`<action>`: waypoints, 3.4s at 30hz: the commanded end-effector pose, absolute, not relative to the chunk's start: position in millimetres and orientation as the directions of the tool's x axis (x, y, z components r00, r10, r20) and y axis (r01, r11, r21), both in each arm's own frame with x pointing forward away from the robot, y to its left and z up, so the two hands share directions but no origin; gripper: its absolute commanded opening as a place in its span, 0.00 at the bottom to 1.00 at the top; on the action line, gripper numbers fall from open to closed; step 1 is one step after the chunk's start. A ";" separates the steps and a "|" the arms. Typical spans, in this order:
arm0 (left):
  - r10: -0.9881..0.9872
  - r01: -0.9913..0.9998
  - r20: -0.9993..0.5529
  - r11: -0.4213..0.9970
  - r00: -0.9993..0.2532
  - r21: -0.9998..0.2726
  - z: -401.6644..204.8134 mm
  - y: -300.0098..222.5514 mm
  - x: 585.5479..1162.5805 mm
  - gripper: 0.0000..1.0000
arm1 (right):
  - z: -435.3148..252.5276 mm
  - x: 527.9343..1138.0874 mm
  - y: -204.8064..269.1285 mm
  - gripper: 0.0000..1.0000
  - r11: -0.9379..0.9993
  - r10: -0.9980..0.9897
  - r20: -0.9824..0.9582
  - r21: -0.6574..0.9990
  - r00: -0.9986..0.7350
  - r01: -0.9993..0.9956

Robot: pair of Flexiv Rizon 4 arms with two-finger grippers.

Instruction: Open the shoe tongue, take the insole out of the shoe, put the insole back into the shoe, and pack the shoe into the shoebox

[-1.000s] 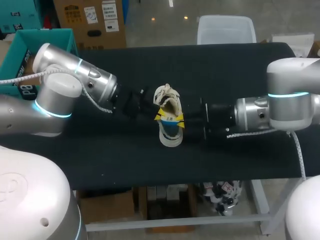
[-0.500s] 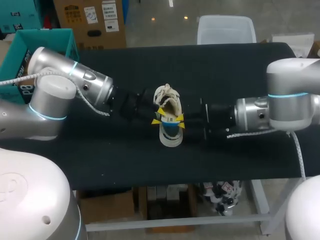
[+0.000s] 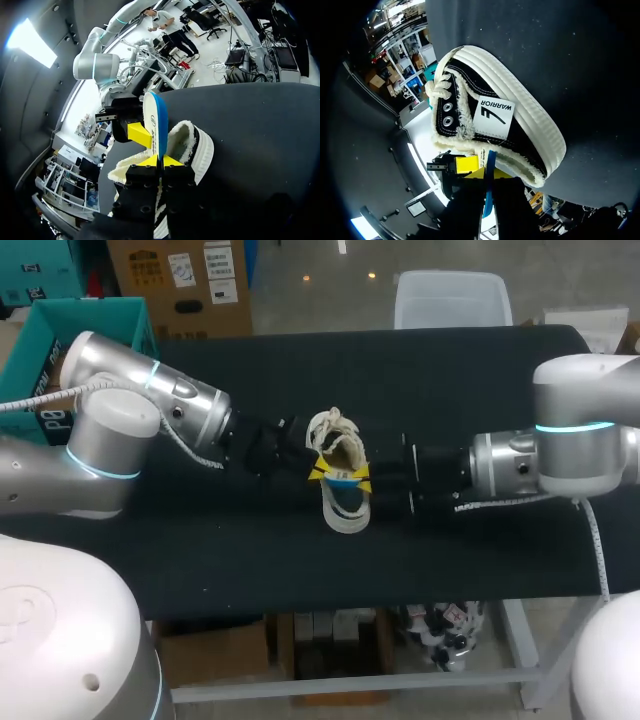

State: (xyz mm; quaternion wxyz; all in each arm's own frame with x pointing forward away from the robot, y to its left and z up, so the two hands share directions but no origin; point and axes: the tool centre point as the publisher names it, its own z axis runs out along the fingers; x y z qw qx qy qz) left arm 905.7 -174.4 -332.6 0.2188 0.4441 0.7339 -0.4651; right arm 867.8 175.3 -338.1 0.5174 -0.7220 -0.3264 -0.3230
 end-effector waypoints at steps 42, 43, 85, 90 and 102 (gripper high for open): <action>0.449 0.851 -0.729 0.170 -0.516 -0.498 -331.5 -182.7 886.9 0.46 | -335.2 850.4 171.3 0.00 -0.253 0.147 0.808 -0.527 0.571 0.811; 0.449 0.851 -0.730 0.168 -0.515 -0.497 -331.1 -183.6 886.1 0.44 | -335.2 850.3 171.3 0.00 -0.253 0.147 0.808 -0.526 0.570 0.812; 0.460 0.823 -0.686 0.245 -0.564 -0.512 -348.6 -195.5 905.8 0.00 | -328.8 851.5 164.3 0.27 -0.302 0.242 0.785 -0.497 0.570 0.813; 0.461 0.823 -0.685 0.248 -0.565 -0.512 -348.9 -195.9 904.8 0.00 | -332.0 854.3 168.3 0.00 -0.305 0.264 0.770 -0.504 0.581 0.808; 0.469 0.827 -0.684 0.248 -0.558 -0.505 -338.2 -188.5 896.2 0.77 | -340.7 859.6 168.8 0.00 -0.343 0.336 0.719 -0.508 0.608 0.790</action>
